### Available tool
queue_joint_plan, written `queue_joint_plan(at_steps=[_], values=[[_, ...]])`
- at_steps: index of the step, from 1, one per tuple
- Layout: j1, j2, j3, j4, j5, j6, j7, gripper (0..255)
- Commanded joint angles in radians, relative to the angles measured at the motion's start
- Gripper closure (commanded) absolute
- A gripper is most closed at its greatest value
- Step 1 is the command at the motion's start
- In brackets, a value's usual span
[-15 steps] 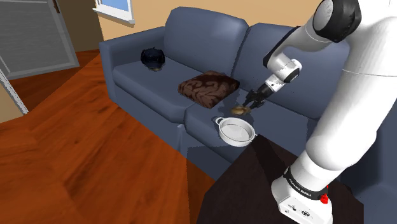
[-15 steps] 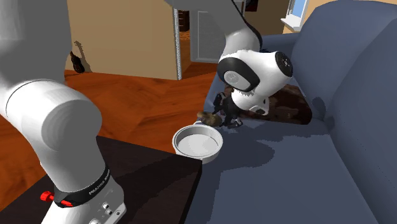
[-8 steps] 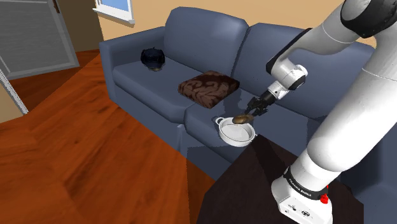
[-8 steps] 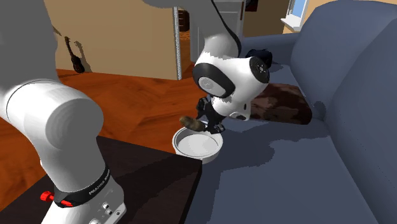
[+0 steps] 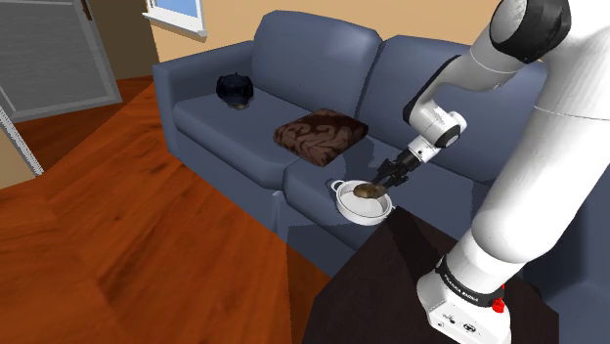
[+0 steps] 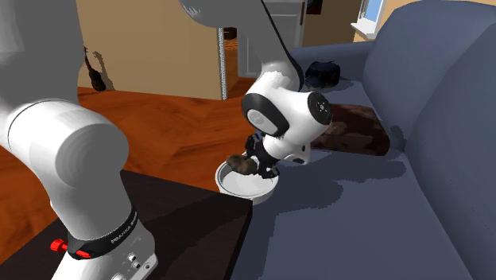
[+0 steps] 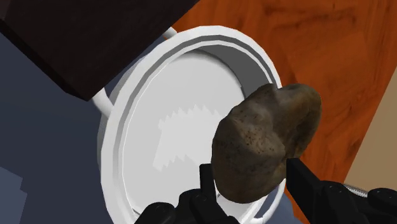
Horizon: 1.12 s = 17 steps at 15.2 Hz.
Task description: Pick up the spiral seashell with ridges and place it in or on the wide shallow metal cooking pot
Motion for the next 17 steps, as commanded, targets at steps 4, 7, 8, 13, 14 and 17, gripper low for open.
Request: queue_joint_plan(at_steps=[4, 7, 8, 13, 14, 17], values=[[-0.011, 0.089, 0.026, 0.021, 0.088, 0.001, -0.078, 255], [-0.015, 0.125, 0.034, 0.031, 0.121, -0.001, -0.108, 255], [-0.017, 0.125, 0.036, 0.031, 0.120, 0.000, -0.108, 255], [-0.034, 0.121, 0.053, 0.031, 0.116, 0.005, -0.105, 255], [-0.037, 0.121, 0.057, 0.030, 0.115, 0.006, -0.105, 255], [-0.040, 0.115, 0.051, 0.033, 0.102, 0.000, -0.097, 0]])
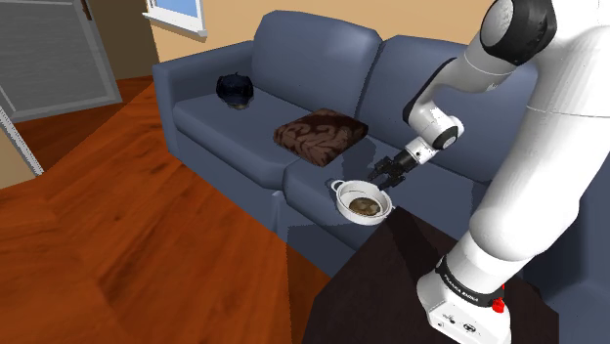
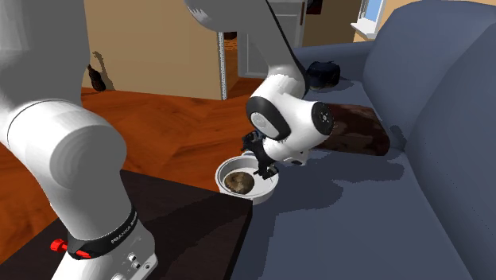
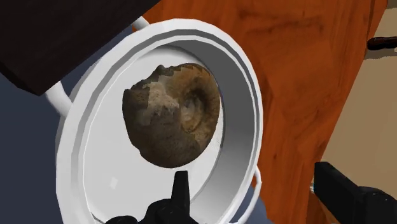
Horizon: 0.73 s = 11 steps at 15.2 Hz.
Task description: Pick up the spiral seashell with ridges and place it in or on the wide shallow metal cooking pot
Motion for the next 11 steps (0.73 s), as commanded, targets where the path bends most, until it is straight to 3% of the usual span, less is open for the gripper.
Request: queue_joint_plan(at_steps=[1, 3, 7, 11], values=[[0.005, 0.089, 0.019, 0.001, 0.051, 0.105, -0.032, 0], [0.014, 0.074, 0.014, -0.003, 0.043, 0.107, -0.019, 0], [0.020, -0.031, -0.086, -0.004, -0.117, 0.056, 0.066, 0], [0.029, -0.029, -0.095, -0.004, -0.115, 0.054, 0.064, 0]])
